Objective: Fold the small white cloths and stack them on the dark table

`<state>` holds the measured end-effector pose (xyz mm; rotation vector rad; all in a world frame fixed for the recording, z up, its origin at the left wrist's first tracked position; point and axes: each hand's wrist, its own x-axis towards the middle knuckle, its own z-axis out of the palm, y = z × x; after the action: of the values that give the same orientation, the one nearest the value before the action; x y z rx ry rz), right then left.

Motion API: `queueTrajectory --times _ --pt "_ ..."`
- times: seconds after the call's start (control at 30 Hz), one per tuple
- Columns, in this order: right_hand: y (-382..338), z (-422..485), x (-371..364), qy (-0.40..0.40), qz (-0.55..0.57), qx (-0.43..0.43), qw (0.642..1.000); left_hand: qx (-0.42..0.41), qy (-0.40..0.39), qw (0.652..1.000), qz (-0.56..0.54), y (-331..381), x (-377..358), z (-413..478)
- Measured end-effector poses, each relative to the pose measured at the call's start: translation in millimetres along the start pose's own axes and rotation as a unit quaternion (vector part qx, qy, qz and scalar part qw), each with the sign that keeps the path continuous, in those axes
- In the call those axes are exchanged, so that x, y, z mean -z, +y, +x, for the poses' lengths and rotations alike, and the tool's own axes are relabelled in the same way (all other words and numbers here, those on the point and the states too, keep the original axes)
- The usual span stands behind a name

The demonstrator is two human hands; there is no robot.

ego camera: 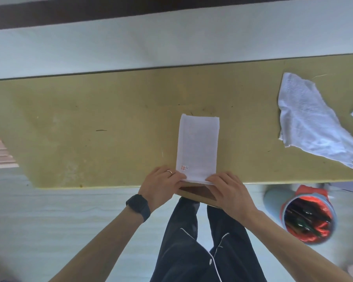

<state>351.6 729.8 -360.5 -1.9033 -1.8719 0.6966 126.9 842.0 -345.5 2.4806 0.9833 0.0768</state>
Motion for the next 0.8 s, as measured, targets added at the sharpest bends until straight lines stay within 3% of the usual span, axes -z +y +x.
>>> queueTrajectory --times 0.13,0.33,0.57,0.8 --pt "-10 32 30 0.023 0.139 -0.147 0.979 0.21 -0.097 0.958 -0.169 14 47 46" --pt "-3 98 49 0.058 0.262 -0.28 0.922 0.299 0.01 0.886 -0.353 -6 48 99" --pt "14 143 30 0.07 0.235 -0.36 0.9 0.342 0.047 0.865 -0.363 -28 26 140" --pt "20 153 18 0.053 0.084 -0.373 0.923 0.343 0.048 0.894 -0.285 -28 14 156"
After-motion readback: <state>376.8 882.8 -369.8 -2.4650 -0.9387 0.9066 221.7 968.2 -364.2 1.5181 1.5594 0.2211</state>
